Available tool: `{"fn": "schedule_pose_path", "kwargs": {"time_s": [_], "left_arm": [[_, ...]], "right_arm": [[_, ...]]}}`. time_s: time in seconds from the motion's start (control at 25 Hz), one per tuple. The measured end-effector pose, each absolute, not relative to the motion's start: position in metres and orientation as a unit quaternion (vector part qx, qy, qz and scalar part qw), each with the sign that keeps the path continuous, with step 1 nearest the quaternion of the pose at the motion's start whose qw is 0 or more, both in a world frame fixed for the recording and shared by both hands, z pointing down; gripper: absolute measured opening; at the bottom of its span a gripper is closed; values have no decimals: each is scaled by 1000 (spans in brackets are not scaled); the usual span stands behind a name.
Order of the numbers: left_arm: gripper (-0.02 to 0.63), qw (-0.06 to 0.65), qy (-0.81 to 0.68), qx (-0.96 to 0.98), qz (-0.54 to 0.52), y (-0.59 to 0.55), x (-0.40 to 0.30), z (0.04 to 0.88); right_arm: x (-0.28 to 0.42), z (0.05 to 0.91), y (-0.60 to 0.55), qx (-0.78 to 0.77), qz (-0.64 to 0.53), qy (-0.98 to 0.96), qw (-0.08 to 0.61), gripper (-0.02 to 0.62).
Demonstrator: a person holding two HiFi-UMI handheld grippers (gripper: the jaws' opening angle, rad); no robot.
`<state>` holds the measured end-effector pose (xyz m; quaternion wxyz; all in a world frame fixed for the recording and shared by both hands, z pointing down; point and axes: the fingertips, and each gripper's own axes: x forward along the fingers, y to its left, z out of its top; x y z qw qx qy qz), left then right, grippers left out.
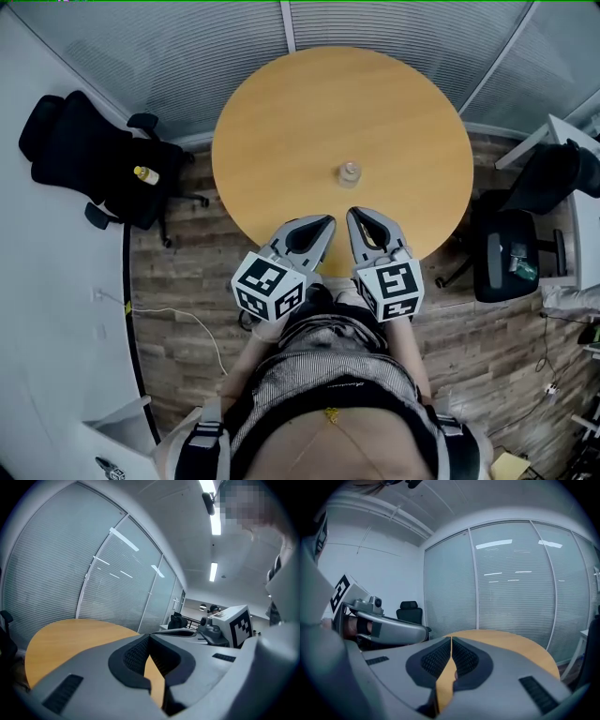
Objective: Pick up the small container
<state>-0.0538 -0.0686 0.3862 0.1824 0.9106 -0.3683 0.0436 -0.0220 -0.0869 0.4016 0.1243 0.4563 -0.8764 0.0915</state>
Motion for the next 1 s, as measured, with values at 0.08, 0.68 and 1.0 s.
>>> {"fn": "schedule_pose_path", "kwargs": {"time_s": [0.08,0.68,1.0], "left_arm": [[5,184,-365,912,41,-73,-58,387],[5,192,-341,919,42,-100,-89,401],[5,191,-328,924,50,-110,-91,405]], "right_arm": [[-26,403,-91,459,92,-875,127,22],[-56,417,-115,474,99,-863,141,23],[-57,419,-119,484,97,-858,140,23]]}}
